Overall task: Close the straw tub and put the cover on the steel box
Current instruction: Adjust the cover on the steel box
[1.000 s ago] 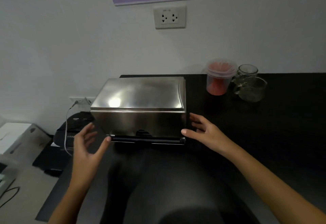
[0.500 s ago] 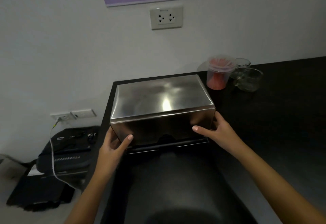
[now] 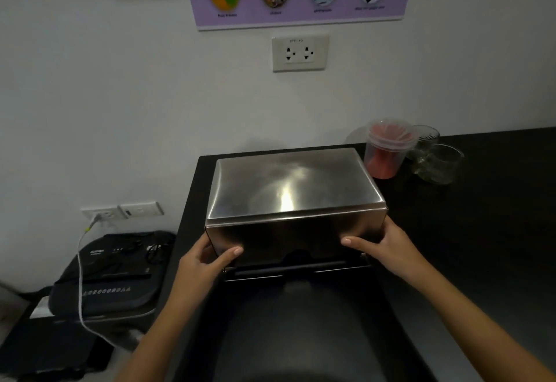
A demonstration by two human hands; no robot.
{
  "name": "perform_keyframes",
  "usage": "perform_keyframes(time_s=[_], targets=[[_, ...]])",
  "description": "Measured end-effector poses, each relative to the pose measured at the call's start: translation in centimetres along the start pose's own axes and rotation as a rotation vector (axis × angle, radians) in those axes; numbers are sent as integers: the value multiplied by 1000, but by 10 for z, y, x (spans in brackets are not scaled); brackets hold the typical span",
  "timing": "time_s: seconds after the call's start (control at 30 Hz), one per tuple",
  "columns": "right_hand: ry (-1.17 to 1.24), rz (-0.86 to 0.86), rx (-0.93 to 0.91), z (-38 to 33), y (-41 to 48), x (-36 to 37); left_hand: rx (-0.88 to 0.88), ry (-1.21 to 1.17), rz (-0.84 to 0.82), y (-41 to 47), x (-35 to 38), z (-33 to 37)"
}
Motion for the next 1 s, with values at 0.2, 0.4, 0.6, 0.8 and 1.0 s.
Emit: perform_keyframes(time_s=[0.2, 0.4, 0.6, 0.8, 1.0], targets=[[-15, 8, -20, -1, 34, 3, -18, 0, -32, 30, 11, 3], [-8, -14, -20, -6, 73, 11, -31, 18, -55, 71, 23, 6], [-50, 4, -35, -8, 106, 21, -87, -42, -74, 101, 36, 4], [-60, 14, 8, -6, 132, 27, -96, -58, -87, 118, 45, 12], [-66, 5, 10, -9, 150, 32, -100, -86, -78, 135, 53, 12]])
Point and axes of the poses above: each hand's wrist, its own y-axis towards the middle knuckle, its own x-axis out of the palm, z = x × y, the point moved 6 cm from there along y, towards the middle knuckle, and after that the axes turned 13 degrees about z, right-handed, at the moved point
